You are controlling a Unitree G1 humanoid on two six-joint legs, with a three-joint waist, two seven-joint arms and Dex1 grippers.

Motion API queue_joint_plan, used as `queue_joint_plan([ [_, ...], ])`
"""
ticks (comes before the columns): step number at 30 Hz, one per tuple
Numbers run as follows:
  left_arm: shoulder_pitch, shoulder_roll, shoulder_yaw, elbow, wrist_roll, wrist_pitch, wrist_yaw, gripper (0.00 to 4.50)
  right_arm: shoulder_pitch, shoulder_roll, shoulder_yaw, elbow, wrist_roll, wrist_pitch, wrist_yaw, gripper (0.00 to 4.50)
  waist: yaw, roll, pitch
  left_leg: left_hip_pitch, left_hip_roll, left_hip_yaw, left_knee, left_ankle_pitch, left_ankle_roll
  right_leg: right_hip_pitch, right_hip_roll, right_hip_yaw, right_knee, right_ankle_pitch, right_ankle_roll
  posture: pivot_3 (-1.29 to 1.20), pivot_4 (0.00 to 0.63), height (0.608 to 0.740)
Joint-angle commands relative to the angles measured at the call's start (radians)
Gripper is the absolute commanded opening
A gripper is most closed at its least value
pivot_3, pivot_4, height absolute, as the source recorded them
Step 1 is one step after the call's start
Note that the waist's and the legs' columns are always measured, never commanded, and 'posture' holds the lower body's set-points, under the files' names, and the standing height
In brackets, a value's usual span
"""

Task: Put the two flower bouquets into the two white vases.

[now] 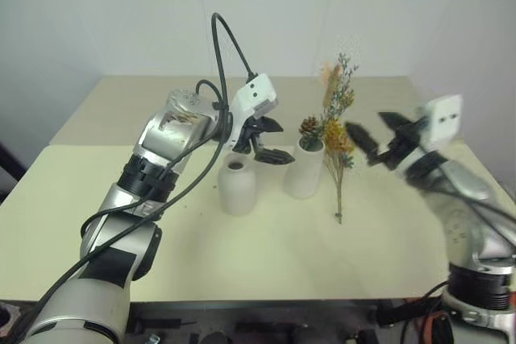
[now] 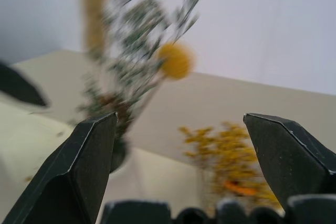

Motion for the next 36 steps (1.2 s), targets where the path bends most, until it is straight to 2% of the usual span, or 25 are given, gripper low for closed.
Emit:
queue_joint_plan([
  [1, 0.012, 0.017, 0.074, -0.075, -0.084, -0.066, -0.081, 4.50, -0.090, -0.069, -0.046, 0.003, 0.050, 0.209, -0.064, 4.49, -0.003, 0.000, 0.000, 0.000, 0.000, 0.000, 0.000, 0.000, 0.000, 0.000, 0.000, 0.001, 0.000, 0.000, 0.000, 0.00, 0.150, 0.740],
  [6, 0.035, 0.015, 0.097, -0.109, -0.144, -0.115, -0.147, 4.50, -0.224, -0.152, 0.056, 0.128, 0.035, 0.576, -0.104, 4.49, -0.001, 0.000, 0.000, 0.001, 0.000, 0.001, 0.000, 0.000, 0.000, 0.000, 0.000, 0.001, 0.000, 0.000, 0.000, 0.00, 0.150, 0.740],
  [10, 0.045, 0.021, 0.094, -0.101, -0.164, -0.157, -0.199, 4.50, -0.303, -0.140, 0.208, 0.245, -0.004, 0.664, -0.093, 4.49, -0.002, 0.000, 0.000, 0.000, 0.000, 0.001, 0.000, 0.000, 0.000, 0.000, 0.000, 0.001, 0.000, 0.000, 0.000, 0.00, 0.150, 0.740],
  [16, 0.065, 0.021, 0.076, -0.103, -0.150, -0.234, -0.252, 4.50, -0.411, -0.090, 0.389, 0.540, -0.097, 0.585, -0.040, 4.49, -0.002, 0.000, 0.000, 0.000, 0.000, 0.001, 0.000, 0.000, 0.000, 0.000, 0.000, 0.001, -0.001, 0.000, 0.000, 0.00, 0.150, 0.740],
  [29, 0.077, 0.019, 0.008, -0.120, -0.045, -0.300, -0.202, 4.50, -0.528, -0.012, 0.547, 0.915, -0.259, 0.353, 0.123, 4.49, -0.010, 0.000, 0.000, 0.000, 0.000, 0.001, 0.000, 0.000, 0.000, -0.001, 0.000, 0.001, 0.000, 0.000, 0.000, 0.00, 0.150, 0.740],
  [32, 0.081, 0.024, -0.022, -0.140, -0.004, -0.315, -0.181, 4.50, -0.538, 0.013, 0.574, 0.959, -0.293, 0.324, 0.161, 3.96, -0.014, 0.000, 0.000, -0.001, 0.000, 0.001, 0.000, 0.000, 0.000, -0.001, 0.000, 0.001, 0.000, 0.000, 0.000, 0.00, 0.150, 0.740],
  [36, 0.086, 0.028, -0.022, -0.155, 0.001, -0.312, -0.177, 4.50, -0.536, 0.043, 0.574, 1.000, -0.327, 0.293, 0.178, 2.55, -0.016, 0.001, 0.000, -0.001, 0.000, 0.001, 0.000, 0.000, 0.000, -0.001, 0.000, 0.001, 0.000, 0.000, 0.000, 0.00, 0.150, 0.740],
])
